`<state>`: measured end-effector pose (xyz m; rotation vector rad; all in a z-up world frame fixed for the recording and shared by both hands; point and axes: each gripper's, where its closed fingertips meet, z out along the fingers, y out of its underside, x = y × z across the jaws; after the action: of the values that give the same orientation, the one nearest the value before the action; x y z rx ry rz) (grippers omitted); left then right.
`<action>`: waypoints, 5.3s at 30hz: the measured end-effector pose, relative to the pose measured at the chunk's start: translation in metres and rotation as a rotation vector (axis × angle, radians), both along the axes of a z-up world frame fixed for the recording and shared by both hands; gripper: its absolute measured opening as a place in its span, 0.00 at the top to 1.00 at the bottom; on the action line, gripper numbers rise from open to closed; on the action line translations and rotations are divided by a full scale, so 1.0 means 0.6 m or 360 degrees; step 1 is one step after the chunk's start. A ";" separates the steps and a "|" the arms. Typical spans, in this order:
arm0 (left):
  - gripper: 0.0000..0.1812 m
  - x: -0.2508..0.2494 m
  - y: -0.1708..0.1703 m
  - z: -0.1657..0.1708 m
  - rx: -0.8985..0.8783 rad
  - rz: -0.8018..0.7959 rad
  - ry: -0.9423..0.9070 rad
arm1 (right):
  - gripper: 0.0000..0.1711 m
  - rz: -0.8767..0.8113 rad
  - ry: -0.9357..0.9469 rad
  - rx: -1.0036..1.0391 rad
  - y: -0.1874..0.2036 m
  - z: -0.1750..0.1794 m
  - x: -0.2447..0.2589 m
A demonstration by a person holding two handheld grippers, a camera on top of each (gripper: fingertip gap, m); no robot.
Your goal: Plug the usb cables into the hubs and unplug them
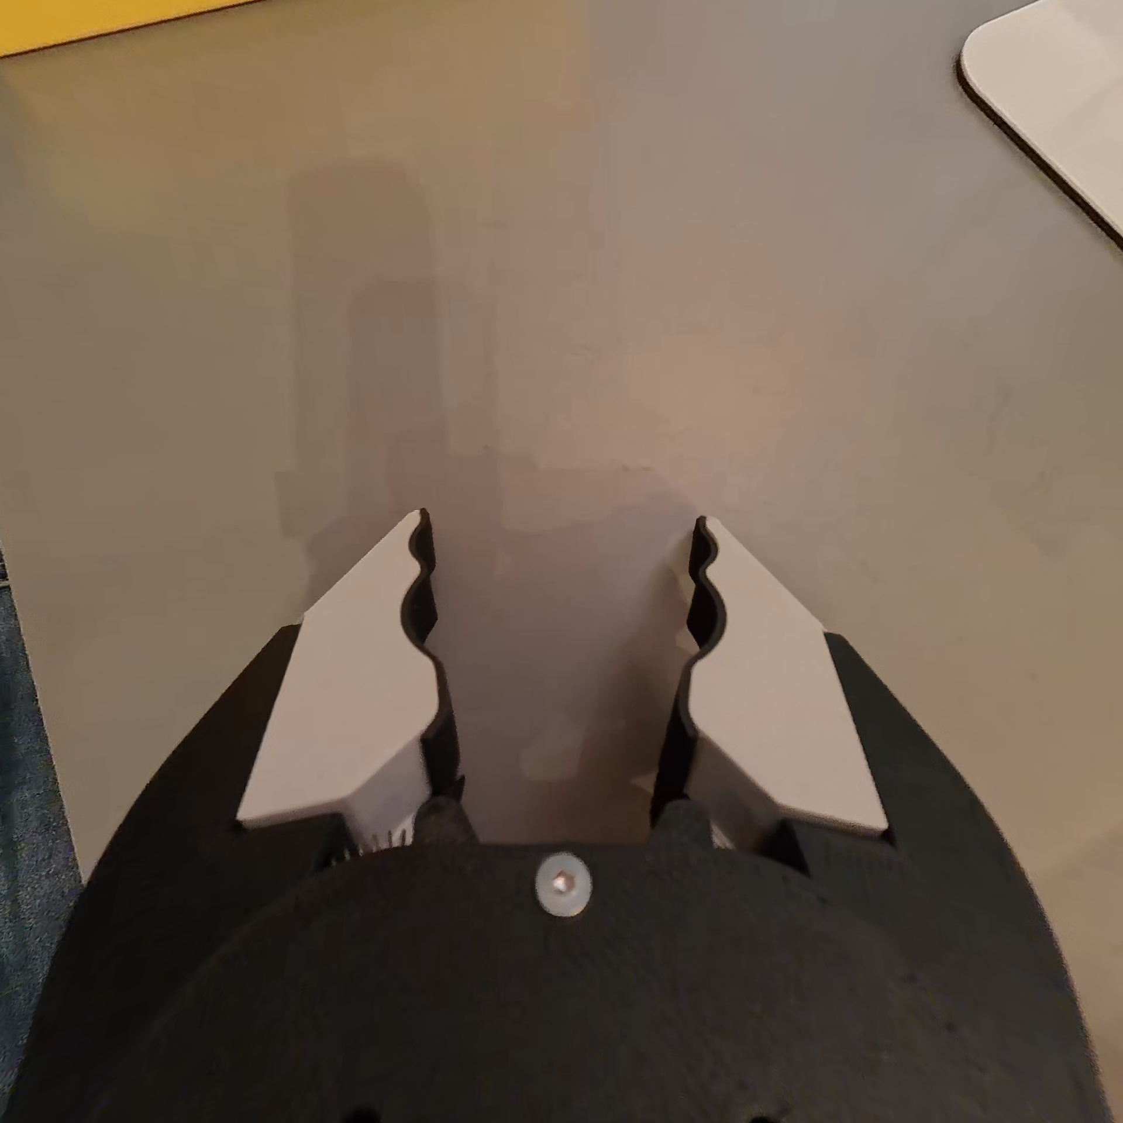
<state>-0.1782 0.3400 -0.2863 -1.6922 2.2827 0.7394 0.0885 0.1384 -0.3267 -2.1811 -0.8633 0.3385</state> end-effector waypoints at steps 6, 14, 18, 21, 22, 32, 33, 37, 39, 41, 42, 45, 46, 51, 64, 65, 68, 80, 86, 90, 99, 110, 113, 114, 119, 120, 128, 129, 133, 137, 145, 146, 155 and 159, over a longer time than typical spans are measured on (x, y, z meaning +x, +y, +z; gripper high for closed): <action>0.82 0.001 0.019 0.017 0.0117 -0.0049 -0.0046 | 0.52 0.0010 0.0005 -0.0005 -0.001 0.000 -0.001; 0.84 -0.017 0.060 0.172 0.0442 0.0078 -0.0480 | 0.53 0.0010 0.0012 -0.0016 -0.001 -0.001 -0.001; 0.84 -0.037 0.079 0.269 0.0640 0.0169 -0.0690 | 0.53 0.0012 0.0014 -0.0019 -0.002 -0.001 -0.001; 0.84 -0.046 0.083 0.336 0.0744 0.0221 -0.0834 | 0.53 0.0012 0.0014 -0.0019 -0.002 -0.001 -0.001; 0.84 -0.048 0.083 0.358 0.0782 0.0234 -0.0872 | 0.53 0.0011 0.0013 -0.0018 -0.002 -0.001 -0.001; 0.85 -0.035 0.056 0.522 0.0964 0.0224 -0.1068 | 0.53 0.0014 0.0007 -0.0006 -0.002 0.000 -0.001; 0.85 -0.030 0.050 0.533 0.0992 0.0209 -0.1073 | 0.53 0.0015 0.0005 -0.0003 -0.002 0.000 0.000; 0.85 -0.015 0.038 0.565 0.1054 0.0184 -0.1045 | 0.53 0.0020 0.0008 -0.0007 -0.003 0.000 -0.001; 0.85 -0.014 0.042 0.596 0.1120 0.0190 -0.1033 | 0.53 0.0022 0.0007 -0.0005 -0.003 0.000 -0.001; 0.85 -0.016 0.049 0.638 0.1180 0.0215 -0.1068 | 0.53 0.0022 0.0004 0.0001 -0.003 0.001 -0.001; 0.85 -0.019 0.052 0.662 0.1217 0.0230 -0.1089 | 0.53 0.0021 0.0002 0.0003 -0.003 0.001 -0.001; 0.85 -0.024 0.054 0.740 0.1321 0.0263 -0.1185 | 0.53 0.0019 -0.0001 0.0008 -0.003 0.001 -0.001; 0.85 -0.026 0.053 0.769 0.1352 0.0272 -0.1225 | 0.53 0.0019 -0.0001 0.0009 -0.003 0.001 -0.001; 0.85 -0.038 0.041 0.939 0.1600 0.0294 -0.1304 | 0.53 0.0023 0.0004 0.0001 -0.003 0.001 -0.001; 0.84 0.182 -0.093 1.043 0.1359 0.0072 -0.1578 | 0.51 -0.0011 0.0147 0.0113 0.003 0.031 0.000; 0.84 0.206 -0.091 1.018 0.1290 0.0069 -0.1581 | 0.51 -0.0022 0.0196 0.0145 0.004 0.040 0.001; 0.85 0.279 -0.085 0.922 0.1033 0.0046 -0.1551 | 0.52 -0.0046 0.0370 0.0229 0.001 0.079 -0.002; 0.85 0.451 -0.130 0.533 0.0019 0.0132 -0.1451 | 0.54 -0.0131 0.0337 0.0981 -0.005 0.342 0.041; 0.85 0.461 -0.171 0.367 -0.0548 0.0388 -0.1462 | 0.59 -0.0133 0.0167 0.1062 0.052 0.350 0.019; 0.85 0.455 -0.198 0.296 -0.0873 0.0564 -0.1457 | 0.69 -0.0086 -0.0032 0.1089 0.096 0.313 -0.011; 0.85 0.433 -0.209 0.229 -0.1220 0.0760 -0.1404 | 0.97 0.0124 -0.0426 0.1244 0.106 0.255 -0.051; 0.38 0.415 -0.252 0.257 -0.0952 -0.0019 -0.1663 | 0.98 0.0399 0.0682 0.0625 0.075 0.245 -0.040; 0.20 0.402 -0.265 0.245 -0.0654 -0.0280 -0.1632 | 0.99 0.0573 0.0944 0.0458 0.055 0.252 -0.045; 0.19 0.399 -0.273 0.240 -0.0631 -0.0319 -0.1639 | 0.99 0.0643 0.1036 0.0418 0.046 0.259 -0.048; 0.19 0.386 -0.311 0.221 -0.0801 -0.0341 -0.1747 | 0.99 0.0913 0.1378 0.0253 0.008 0.276 -0.056; 0.19 0.386 -0.315 0.220 -0.0852 -0.0312 -0.1795 | 0.99 0.0951 0.1424 0.0237 0.003 0.278 -0.057; 0.19 0.397 -0.341 0.214 -0.0988 -0.0293 -0.2037 | 0.99 0.1140 0.1573 0.0099 -0.025 0.280 -0.067; 0.20 0.399 -0.344 0.209 -0.0992 -0.0298 -0.2026 | 0.99 0.1155 0.1586 0.0087 -0.027 0.281 -0.068; 0.24 0.402 -0.352 0.199 -0.1028 -0.0297 -0.2036 | 0.99 0.1199 0.1588 0.0049 -0.035 0.278 -0.069; 0.25 0.404 -0.355 0.206 -0.1083 -0.0273 -0.2122 | 0.99 0.1214 0.1623 0.0049 -0.037 0.279 -0.067; 0.19 0.382 -0.352 0.193 -0.0861 -0.0327 -0.1677 | 0.99 0.1195 0.1393 0.0001 -0.037 0.255 -0.074; 0.19 0.378 -0.354 0.189 -0.0856 -0.0336 -0.1564 | 0.99 0.1198 0.1339 -0.0003 -0.037 0.251 -0.077; 0.19 0.344 -0.344 0.129 -0.0910 -0.0298 -0.0861 | 0.99 0.1192 0.1110 -0.0021 -0.036 0.236 -0.100; 0.22 0.341 -0.345 0.116 -0.0885 -0.0329 -0.0738 | 0.99 0.1189 0.1094 -0.0037 -0.035 0.232 -0.102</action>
<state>0.0261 0.1329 -0.2165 -1.5588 2.3747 -0.3387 0.0275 0.1175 -0.1873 -1.4918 -1.2099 1.3631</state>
